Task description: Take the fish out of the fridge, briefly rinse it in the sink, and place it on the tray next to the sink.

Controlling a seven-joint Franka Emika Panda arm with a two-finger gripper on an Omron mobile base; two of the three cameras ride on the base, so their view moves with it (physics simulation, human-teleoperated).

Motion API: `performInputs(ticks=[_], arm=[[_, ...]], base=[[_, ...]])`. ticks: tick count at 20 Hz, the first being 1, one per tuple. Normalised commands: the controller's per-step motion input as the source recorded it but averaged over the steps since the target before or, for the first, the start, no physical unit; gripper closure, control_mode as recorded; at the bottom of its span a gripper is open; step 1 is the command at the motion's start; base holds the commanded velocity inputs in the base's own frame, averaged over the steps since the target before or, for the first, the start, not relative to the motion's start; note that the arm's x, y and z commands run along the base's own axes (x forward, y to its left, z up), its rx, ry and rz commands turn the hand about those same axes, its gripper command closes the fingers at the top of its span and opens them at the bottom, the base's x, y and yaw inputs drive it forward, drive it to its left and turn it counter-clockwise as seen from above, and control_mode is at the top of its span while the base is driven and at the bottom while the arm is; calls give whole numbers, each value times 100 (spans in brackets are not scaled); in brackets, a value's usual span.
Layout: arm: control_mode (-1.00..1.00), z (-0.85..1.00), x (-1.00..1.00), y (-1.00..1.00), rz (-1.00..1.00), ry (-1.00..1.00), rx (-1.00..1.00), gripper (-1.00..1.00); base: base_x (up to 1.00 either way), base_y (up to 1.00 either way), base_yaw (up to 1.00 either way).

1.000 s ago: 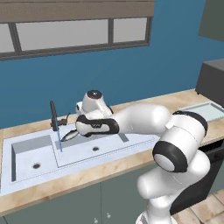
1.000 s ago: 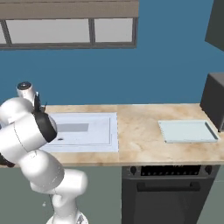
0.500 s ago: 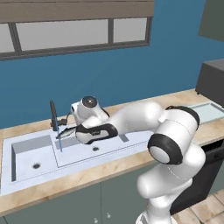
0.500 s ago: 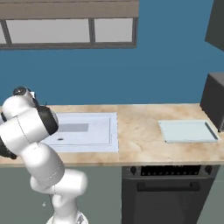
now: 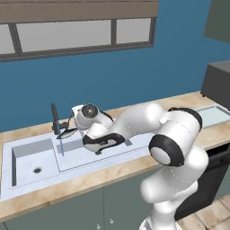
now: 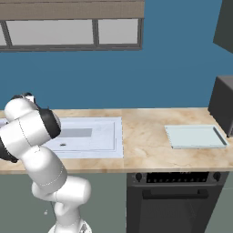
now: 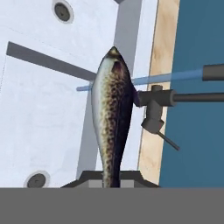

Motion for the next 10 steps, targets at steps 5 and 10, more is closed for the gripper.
performInputs(ticks=[5, 10], arm=[[-100, 0, 1, 4, -14, -8, 0, 100], [-100, 0, 5, 2, -17, -8, 0, 100]], base=[[0, 0, 0], [0, 0, 0]])
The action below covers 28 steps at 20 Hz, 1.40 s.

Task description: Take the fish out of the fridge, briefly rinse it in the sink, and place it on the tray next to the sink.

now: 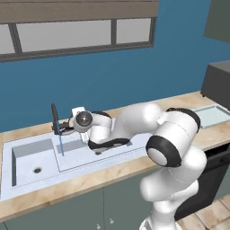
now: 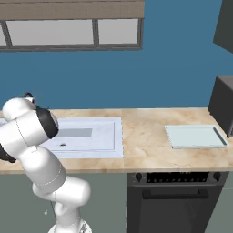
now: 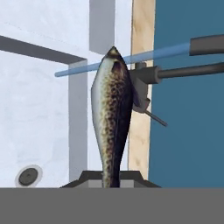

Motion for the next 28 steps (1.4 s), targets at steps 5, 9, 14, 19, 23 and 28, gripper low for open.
performInputs(ticks=[5, 9, 14, 19, 23, 28], arm=[[-100, 0, 11, 20, -12, -3, 0, 100], [-100, 0, 5, 31, -2, 2, 0, 100], [-100, 0, 2, 26, 0, 6, 0, 100], [-100, 0, 27, 4, -6, 0, 0, 100], [-100, 0, 33, 0, -10, 0, 0, 100], [-100, 0, 3, 0, 0, 0, 0, 100]], base=[[0, 0, 0], [0, 0, 0], [0, 0, 0], [0, 0, 0], [0, 0, 0], [0, 0, 0]])
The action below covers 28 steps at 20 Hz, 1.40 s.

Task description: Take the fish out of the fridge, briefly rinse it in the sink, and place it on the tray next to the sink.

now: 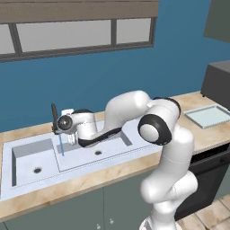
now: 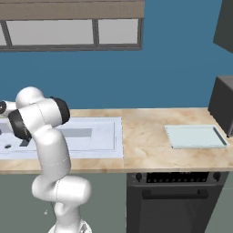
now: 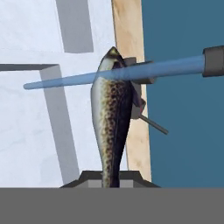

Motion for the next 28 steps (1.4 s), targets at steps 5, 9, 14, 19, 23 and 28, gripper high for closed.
performInputs(ticks=[5, 9, 14, 19, 23, 28], arm=[[-100, -2, -7, 2, 0, 0, 0, 100], [-100, 0, -51, 2, 0, 1, 0, 100], [-100, 37, -100, -22, -1, 3, 10, 100], [-100, 97, -100, -57, -12, 14, 23, 100], [-100, 100, -97, -75, -20, 15, 26, 100], [-100, 90, -77, -100, -13, 6, 19, 100]], base=[[0, 0, 0], [0, 0, 0], [0, 0, 0], [0, 0, 0], [0, 0, 0], [0, 0, 0]])
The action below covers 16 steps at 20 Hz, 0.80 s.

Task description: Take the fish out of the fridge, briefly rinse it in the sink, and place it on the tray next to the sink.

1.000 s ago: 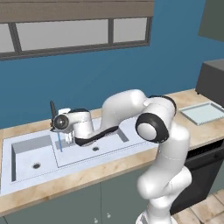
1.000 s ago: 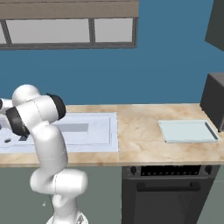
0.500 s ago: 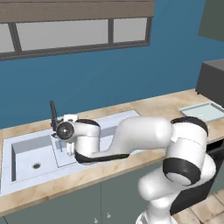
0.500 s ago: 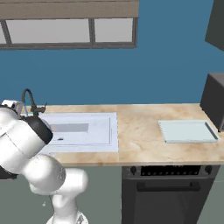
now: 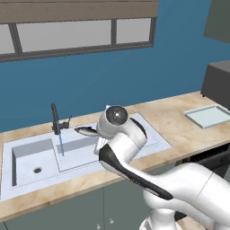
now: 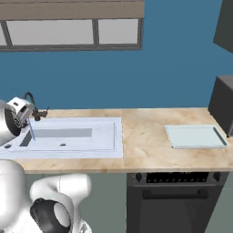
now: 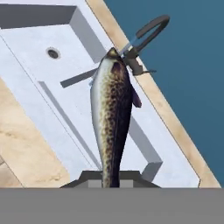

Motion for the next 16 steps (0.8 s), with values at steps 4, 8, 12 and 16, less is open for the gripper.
performInputs(ticks=[4, 8, 12, 16], arm=[[-100, 34, -83, -100, -14, -22, 11, 100], [-100, 22, -74, -90, -13, -43, 14, 100], [-100, 0, 0, -6, -3, 0, 0, 100], [100, 0, -2, -19, 0, 0, 3, 100]], base=[[0, 0, 0], [0, 0, 0], [0, 0, 0], [-18, -75, -8]])
